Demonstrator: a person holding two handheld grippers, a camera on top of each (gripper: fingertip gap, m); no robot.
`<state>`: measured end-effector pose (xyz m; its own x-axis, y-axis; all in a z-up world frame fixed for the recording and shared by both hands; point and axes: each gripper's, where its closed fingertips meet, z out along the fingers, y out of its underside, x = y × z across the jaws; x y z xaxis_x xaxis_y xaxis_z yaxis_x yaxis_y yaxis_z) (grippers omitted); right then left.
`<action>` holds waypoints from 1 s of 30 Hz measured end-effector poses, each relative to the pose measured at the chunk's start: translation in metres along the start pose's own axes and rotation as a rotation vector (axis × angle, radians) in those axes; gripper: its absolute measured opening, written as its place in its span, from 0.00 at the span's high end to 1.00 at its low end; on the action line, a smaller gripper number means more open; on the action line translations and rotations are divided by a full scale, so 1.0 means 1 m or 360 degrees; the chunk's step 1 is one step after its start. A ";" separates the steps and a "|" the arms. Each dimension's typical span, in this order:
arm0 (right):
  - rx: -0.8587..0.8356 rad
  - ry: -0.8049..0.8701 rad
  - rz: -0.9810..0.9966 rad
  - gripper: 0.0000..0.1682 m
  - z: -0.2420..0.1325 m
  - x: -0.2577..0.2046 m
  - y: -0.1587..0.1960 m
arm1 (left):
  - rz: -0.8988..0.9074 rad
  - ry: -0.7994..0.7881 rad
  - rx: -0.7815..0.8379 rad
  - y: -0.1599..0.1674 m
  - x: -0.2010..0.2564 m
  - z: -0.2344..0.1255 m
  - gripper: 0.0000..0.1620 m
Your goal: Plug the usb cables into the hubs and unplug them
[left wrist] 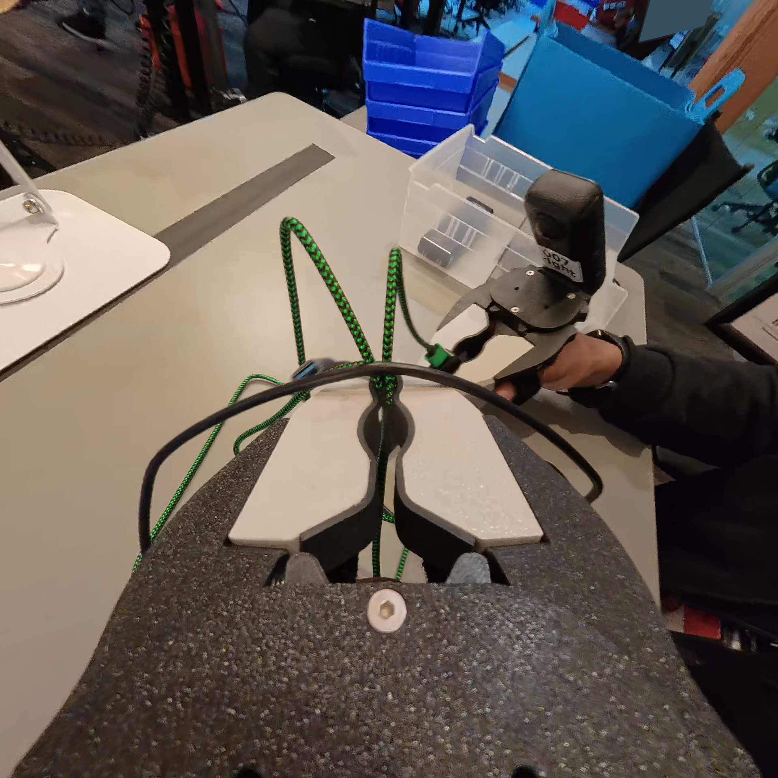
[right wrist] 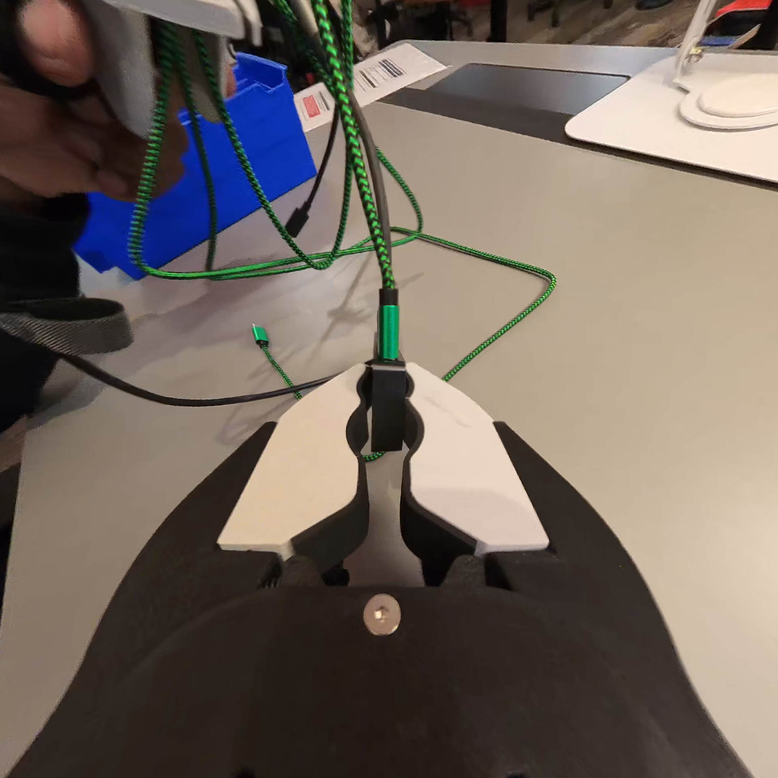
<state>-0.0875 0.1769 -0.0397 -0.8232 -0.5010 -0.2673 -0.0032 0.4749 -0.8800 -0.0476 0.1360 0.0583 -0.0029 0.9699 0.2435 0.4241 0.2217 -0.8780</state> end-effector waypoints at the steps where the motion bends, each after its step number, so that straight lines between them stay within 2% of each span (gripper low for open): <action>1: 0.0004 -0.0025 0.0014 0.94 0.000 0.001 0.000 | -0.0009 -0.0004 0.0030 0.002 -0.009 0.000 1.00; 3: 0.0027 -0.0084 0.0082 0.94 0.000 0.002 0.000 | -0.0059 0.0013 0.0050 0.012 -0.026 -0.001 0.98; 9: 0.0049 -0.0211 0.0293 0.94 -0.003 0.007 0.002 | -0.0215 0.0128 -0.0076 0.056 -0.059 -0.008 0.74; 16: 0.0053 -0.0335 0.0395 0.94 -0.012 0.000 -0.001 | -0.0205 0.0117 -0.0104 0.074 -0.083 -0.046 0.70; 21: 0.0049 -0.0186 0.0211 0.94 -0.020 0.004 -0.006 | -0.0223 -0.0198 -0.0134 0.075 -0.107 -0.082 0.70; 27: 0.0072 -0.0027 0.0049 0.94 -0.029 0.014 -0.012 | -0.0175 -0.0628 -0.0428 0.094 -0.127 -0.118 0.70; 30: 0.0060 -0.0022 0.0050 0.94 -0.029 0.017 -0.009 | -0.0092 -0.0715 -0.0235 0.066 -0.127 -0.125 0.72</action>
<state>-0.1180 0.1853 -0.0244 -0.8148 -0.4961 -0.3001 0.0440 0.4632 -0.8852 0.0936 0.0149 0.0210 -0.4076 0.9112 0.0593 0.5358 0.2913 -0.7925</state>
